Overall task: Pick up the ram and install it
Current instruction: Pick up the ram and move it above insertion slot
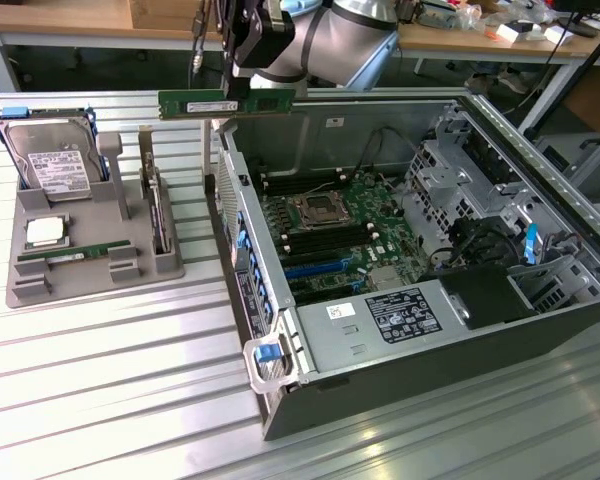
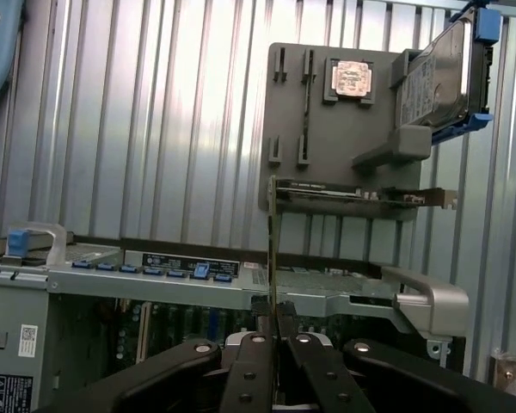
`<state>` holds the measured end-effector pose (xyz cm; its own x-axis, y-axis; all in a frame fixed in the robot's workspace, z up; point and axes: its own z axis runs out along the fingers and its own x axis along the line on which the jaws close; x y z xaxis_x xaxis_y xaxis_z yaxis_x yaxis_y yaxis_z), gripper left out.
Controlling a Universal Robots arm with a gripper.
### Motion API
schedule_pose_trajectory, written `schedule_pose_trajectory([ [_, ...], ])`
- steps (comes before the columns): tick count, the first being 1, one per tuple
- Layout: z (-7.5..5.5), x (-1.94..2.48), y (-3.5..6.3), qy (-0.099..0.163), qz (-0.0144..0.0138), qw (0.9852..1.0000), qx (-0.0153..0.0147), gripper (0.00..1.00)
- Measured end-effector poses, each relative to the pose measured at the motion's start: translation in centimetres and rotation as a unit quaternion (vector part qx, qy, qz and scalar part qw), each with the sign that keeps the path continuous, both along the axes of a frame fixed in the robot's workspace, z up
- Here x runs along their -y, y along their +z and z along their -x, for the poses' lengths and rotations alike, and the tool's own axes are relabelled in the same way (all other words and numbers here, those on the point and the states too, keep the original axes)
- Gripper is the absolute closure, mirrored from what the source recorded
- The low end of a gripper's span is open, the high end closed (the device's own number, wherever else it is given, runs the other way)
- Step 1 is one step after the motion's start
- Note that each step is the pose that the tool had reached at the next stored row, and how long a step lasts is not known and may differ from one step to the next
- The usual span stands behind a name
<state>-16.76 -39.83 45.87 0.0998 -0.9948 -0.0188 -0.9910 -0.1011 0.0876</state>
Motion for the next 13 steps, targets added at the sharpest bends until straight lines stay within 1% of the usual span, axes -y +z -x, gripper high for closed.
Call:
schedule_pose_trajectory([
  [8, -0.6, 0.00, -0.22, 0.001, 0.0000, 1.0000, -0.0014, 0.88],
  [13, -1.5, 0.00, -0.37, 0.003, 0.0000, 1.0000, -0.0029, 0.88],
])
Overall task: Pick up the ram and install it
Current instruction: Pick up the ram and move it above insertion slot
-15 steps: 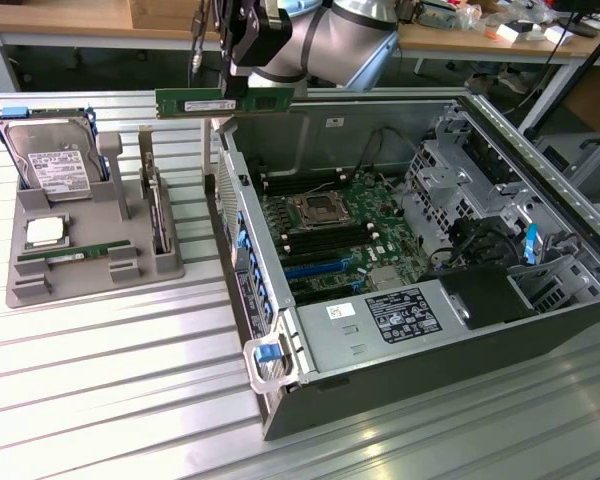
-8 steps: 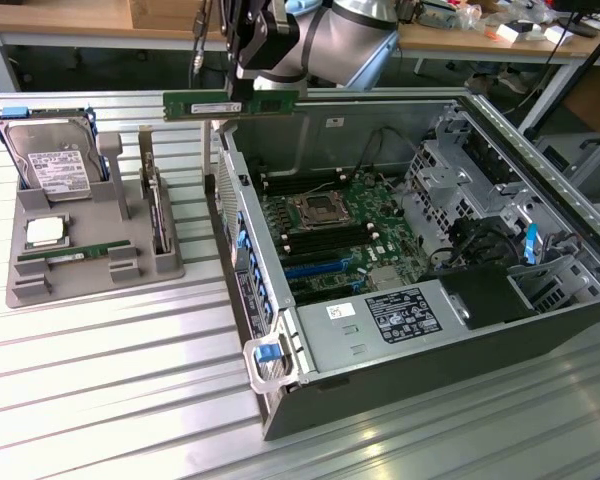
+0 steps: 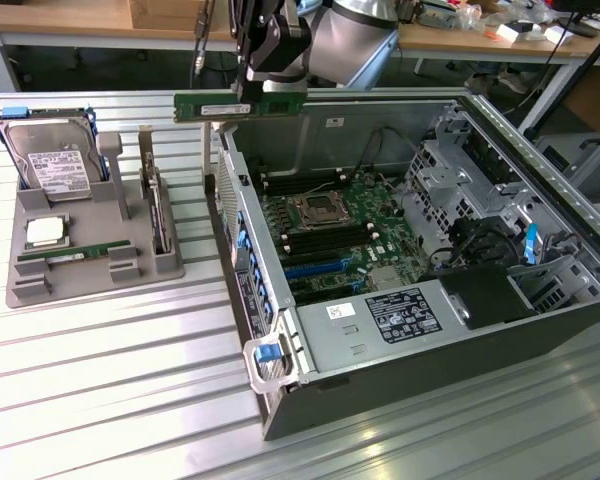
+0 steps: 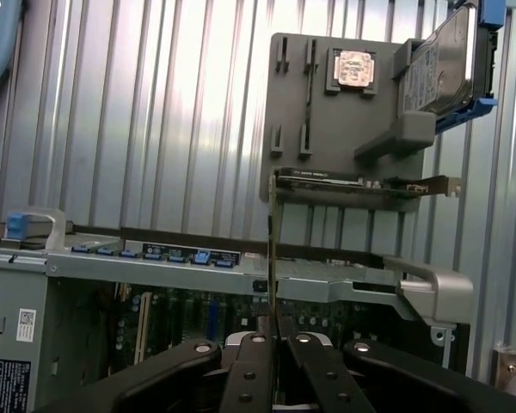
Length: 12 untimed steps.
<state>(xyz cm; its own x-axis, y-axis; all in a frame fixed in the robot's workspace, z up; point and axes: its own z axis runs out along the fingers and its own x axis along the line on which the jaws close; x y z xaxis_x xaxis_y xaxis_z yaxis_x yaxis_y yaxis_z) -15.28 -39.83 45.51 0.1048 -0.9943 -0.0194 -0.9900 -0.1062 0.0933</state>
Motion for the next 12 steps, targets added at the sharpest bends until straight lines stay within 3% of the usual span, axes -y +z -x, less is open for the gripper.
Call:
schedule_pose_trajectory([
  [12, -1.9, 0.00, -0.25, 0.003, 0.0000, 1.0000, -0.0026, 0.88],
])
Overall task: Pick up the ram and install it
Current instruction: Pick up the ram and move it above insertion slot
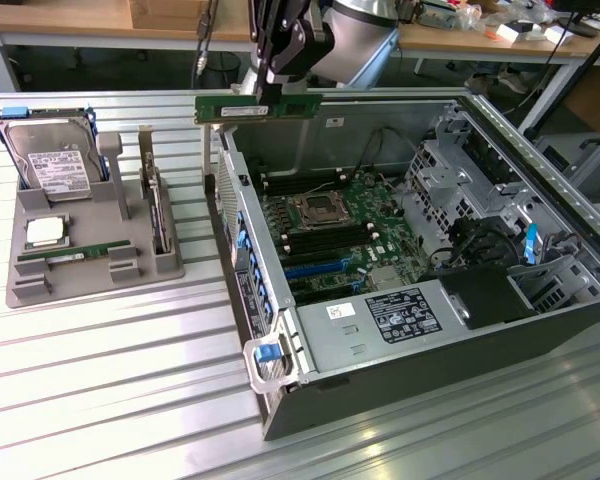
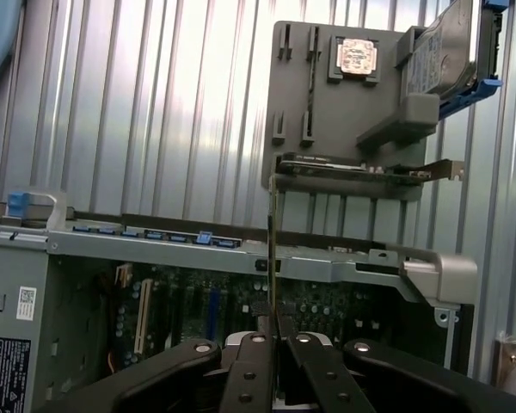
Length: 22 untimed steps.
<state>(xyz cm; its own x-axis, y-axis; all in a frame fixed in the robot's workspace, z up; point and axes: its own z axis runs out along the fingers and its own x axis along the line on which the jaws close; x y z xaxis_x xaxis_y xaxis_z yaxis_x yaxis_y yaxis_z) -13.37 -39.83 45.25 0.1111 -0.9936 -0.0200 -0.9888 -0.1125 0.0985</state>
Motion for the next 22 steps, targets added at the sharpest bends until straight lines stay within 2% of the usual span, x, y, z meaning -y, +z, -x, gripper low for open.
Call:
schedule_pose_trajectory([
  [8, -1.4, 0.00, -0.18, 0.002, 0.0000, 1.0000, -0.0018, 0.88],
  [22, -2.9, 0.00, -0.40, 0.006, 0.0000, 1.0000, -0.0035, 0.88],
])
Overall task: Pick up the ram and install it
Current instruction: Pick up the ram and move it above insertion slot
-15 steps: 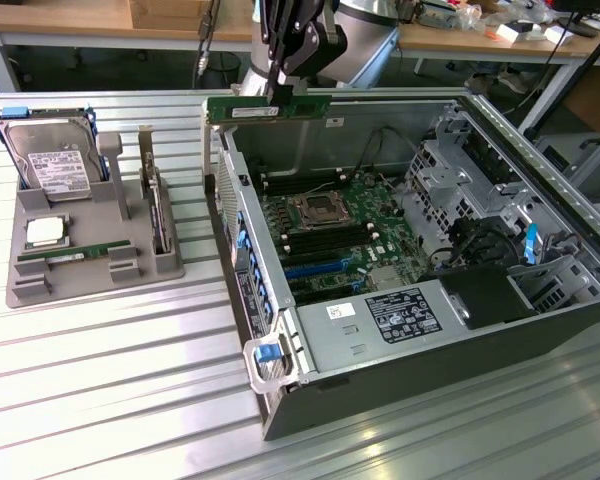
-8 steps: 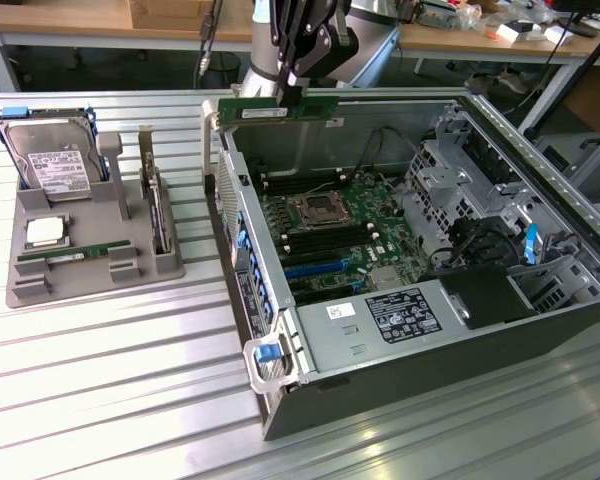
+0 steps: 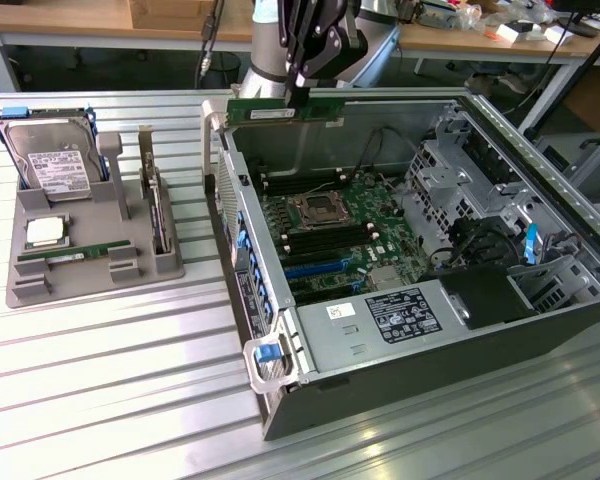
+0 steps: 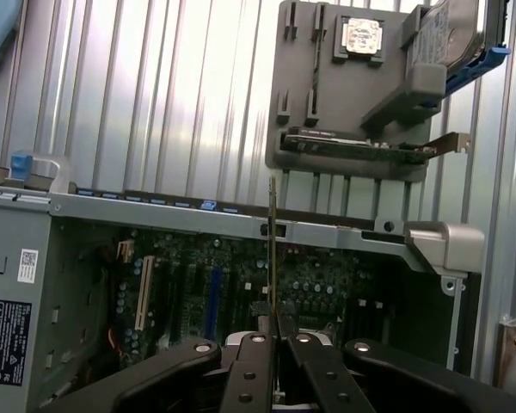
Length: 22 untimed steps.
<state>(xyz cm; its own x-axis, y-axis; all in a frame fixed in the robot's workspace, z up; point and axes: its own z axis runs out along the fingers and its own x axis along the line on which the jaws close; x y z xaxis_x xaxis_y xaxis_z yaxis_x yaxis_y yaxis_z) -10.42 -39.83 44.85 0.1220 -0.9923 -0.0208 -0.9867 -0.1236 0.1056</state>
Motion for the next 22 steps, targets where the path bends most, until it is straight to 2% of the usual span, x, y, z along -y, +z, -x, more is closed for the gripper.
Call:
schedule_pose_trajectory([
  [22, -3.9, 0.00, -0.64, 0.008, 0.0000, 1.0000, -0.0042, 0.88],
])
